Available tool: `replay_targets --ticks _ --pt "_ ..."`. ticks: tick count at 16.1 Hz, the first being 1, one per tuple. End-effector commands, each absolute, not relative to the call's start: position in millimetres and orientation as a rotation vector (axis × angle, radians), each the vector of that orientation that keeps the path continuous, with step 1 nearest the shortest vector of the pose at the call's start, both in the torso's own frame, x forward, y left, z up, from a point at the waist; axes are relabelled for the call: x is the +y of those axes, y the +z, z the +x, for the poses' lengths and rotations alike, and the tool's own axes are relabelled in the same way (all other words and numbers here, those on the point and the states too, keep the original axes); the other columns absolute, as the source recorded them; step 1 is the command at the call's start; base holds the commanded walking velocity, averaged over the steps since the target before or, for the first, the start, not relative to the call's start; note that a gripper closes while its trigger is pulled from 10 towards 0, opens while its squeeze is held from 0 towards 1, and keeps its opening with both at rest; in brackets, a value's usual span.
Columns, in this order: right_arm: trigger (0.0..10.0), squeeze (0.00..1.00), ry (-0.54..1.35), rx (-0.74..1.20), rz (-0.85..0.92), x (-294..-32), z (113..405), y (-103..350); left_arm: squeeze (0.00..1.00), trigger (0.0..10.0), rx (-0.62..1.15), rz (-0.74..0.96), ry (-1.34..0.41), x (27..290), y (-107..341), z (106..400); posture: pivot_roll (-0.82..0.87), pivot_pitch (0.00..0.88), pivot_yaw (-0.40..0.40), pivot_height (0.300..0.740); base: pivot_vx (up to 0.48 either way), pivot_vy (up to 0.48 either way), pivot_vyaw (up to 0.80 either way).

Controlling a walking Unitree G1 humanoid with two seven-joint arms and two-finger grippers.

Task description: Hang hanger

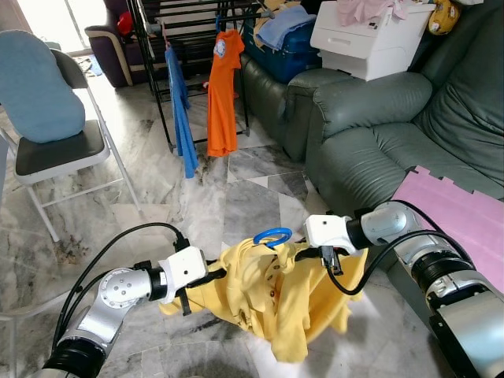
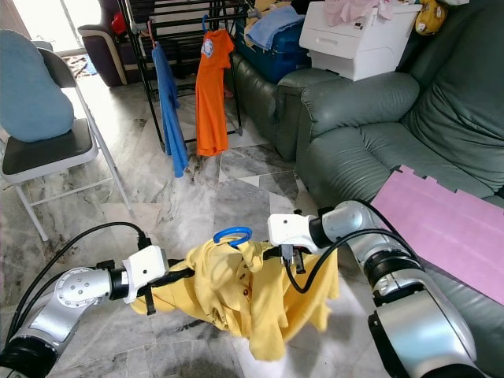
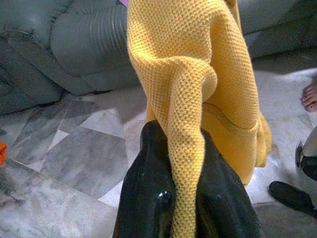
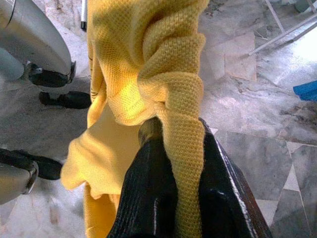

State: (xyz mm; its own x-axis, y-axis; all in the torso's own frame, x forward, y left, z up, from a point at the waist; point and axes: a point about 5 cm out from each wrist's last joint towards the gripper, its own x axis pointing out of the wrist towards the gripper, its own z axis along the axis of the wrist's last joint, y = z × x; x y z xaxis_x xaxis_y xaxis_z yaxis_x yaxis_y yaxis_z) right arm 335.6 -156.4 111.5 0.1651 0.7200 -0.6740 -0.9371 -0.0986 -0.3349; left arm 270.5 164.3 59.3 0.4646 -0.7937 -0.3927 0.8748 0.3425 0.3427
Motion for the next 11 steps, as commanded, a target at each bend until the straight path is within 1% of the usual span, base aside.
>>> replay_targets --ticks 1,2,3,4,6,8,9,10,11 --pt "0.0 0.00 1.398 0.327 -0.880 -160.9 338.1 113.6 0.00 0.0 0.098 0.563 -1.063 163.8 70.1 277.6 -0.04 0.000 0.008 0.740 0.000 0.000 0.00" --pt "0.0 0.00 1.391 0.323 -0.873 -160.1 337.8 112.3 0.00 0.0 0.100 0.567 -1.048 164.4 68.4 277.5 -0.04 0.000 0.008 0.740 0.000 0.000 0.00" --pt "0.0 0.00 1.390 0.320 -0.867 -159.1 337.6 111.6 1.00 10.0 0.111 0.551 -1.023 165.6 66.4 278.2 -0.04 0.000 0.009 0.740 0.000 0.000 0.00" --pt "0.0 0.00 1.388 0.317 -0.863 -158.4 337.5 111.1 1.00 10.0 0.119 0.537 -0.987 167.3 65.0 279.6 -0.04 0.000 0.009 0.740 0.000 0.000 0.00" --pt "0.0 0.00 1.360 0.315 -0.875 -156.2 339.2 110.0 1.00 10.0 0.104 0.598 -0.946 170.5 61.7 279.4 -0.04 0.000 0.010 0.740 0.000 0.000 0.00" --pt "0.0 0.00 1.277 0.360 -0.920 -157.4 342.8 104.0 1.00 10.0 0.042 0.595 -0.880 169.5 65.0 280.7 -0.04 0.000 0.010 0.740 0.000 0.000 0.00" --pt "0.0 0.00 1.252 0.370 -0.915 -157.5 343.8 102.7 1.00 10.0 0.031 0.603 -0.869 169.7 65.6 280.7 -0.04 0.000 0.009 0.740 0.000 0.000 0.00" --pt "0.0 0.00 1.191 0.381 -0.885 -156.1 345.6 98.7 1.00 10.0 0.003 0.639 -0.809 174.1 66.1 280.3 -0.04 0.000 0.010 0.740 0.000 0.000 0.00" --pt "0.0 0.00 1.167 0.383 -0.866 -155.5 346.4 97.7 1.00 10.0 0.002 0.642 -0.790 176.6 65.4 279.8 -0.04 0.000 0.010 0.740 0.000 0.000 0.00"
